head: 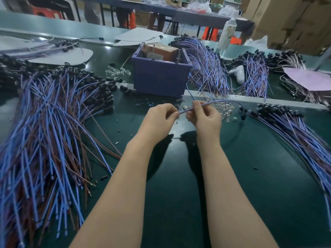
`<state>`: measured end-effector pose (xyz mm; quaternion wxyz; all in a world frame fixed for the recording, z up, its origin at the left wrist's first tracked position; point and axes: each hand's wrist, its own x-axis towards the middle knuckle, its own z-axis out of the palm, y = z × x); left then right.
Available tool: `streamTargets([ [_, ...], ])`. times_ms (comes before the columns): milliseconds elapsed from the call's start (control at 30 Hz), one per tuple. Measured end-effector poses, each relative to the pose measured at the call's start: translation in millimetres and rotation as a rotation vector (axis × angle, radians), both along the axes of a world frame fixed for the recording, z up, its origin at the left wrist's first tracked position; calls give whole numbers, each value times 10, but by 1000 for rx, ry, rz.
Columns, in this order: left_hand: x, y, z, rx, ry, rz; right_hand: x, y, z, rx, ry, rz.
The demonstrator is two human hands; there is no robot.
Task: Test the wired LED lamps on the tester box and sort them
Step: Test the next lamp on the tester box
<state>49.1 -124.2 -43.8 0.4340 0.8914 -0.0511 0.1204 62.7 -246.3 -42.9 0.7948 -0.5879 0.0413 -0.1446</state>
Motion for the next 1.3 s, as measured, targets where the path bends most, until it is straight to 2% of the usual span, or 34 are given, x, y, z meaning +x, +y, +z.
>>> streamTargets([
  [133, 25, 126, -36, 37, 76, 148, 47, -199, 8, 248, -7, -268],
  [267, 40, 180, -40, -44, 98, 305, 58, -274, 11, 436, 16, -334],
  [533, 12, 194, -11, -129, 16, 469, 61, -258, 14, 445, 33, -320],
  [700, 16, 94, 10, -225, 23, 256, 59, -225, 24, 443, 45, -282],
  [833, 17, 69, 12, -231, 31, 219, 71, -223, 22, 428, 43, -266],
  [1067, 23, 48, 35, -339, 42, 345, 64, -160, 12, 376, -11, -293],
  [1200, 14, 151, 46, -420, 32, 499, 49, -285, 42, 459, -6, -357],
  [1300, -2, 203, 46, -369, -30, 562, 32, -297, 78, 543, -1, -334],
])
